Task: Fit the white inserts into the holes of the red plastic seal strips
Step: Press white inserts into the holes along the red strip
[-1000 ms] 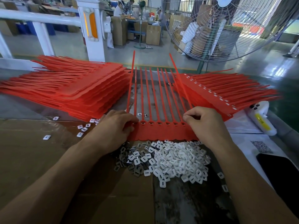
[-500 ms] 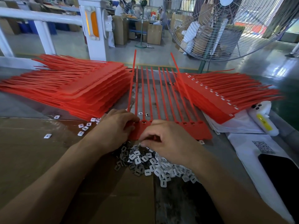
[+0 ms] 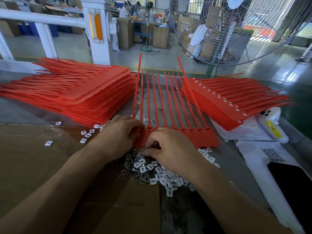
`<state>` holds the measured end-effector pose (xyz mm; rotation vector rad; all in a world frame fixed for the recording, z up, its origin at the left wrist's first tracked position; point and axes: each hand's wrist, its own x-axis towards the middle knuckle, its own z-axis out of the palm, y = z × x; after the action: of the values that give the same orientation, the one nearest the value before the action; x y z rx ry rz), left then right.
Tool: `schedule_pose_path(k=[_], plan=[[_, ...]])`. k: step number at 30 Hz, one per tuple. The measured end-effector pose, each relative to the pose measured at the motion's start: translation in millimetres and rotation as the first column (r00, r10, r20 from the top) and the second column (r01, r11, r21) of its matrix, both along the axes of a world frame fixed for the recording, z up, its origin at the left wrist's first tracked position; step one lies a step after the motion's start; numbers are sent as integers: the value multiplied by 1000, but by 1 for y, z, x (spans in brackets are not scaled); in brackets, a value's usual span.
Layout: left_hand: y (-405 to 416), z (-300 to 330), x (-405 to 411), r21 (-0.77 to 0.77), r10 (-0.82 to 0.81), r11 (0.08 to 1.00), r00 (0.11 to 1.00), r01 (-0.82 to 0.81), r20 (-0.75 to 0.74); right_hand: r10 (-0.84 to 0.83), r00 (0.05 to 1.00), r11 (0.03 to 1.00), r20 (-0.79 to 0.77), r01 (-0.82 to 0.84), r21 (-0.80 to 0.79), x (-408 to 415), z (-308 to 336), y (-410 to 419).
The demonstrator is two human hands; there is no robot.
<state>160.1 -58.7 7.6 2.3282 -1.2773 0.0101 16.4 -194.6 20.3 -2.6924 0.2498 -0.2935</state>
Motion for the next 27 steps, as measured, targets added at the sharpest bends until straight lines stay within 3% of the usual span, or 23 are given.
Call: schedule_pose_path(k=[19, 27], plan=[[0, -1, 0, 1, -2, 1000, 1000, 2, -12, 130, 991, 991, 32, -129, -26, -2, 4, 6], [1, -1, 2, 0, -13, 1000, 1000, 13, -18, 59, 995, 982, 84, -73, 176, -4, 5, -4]])
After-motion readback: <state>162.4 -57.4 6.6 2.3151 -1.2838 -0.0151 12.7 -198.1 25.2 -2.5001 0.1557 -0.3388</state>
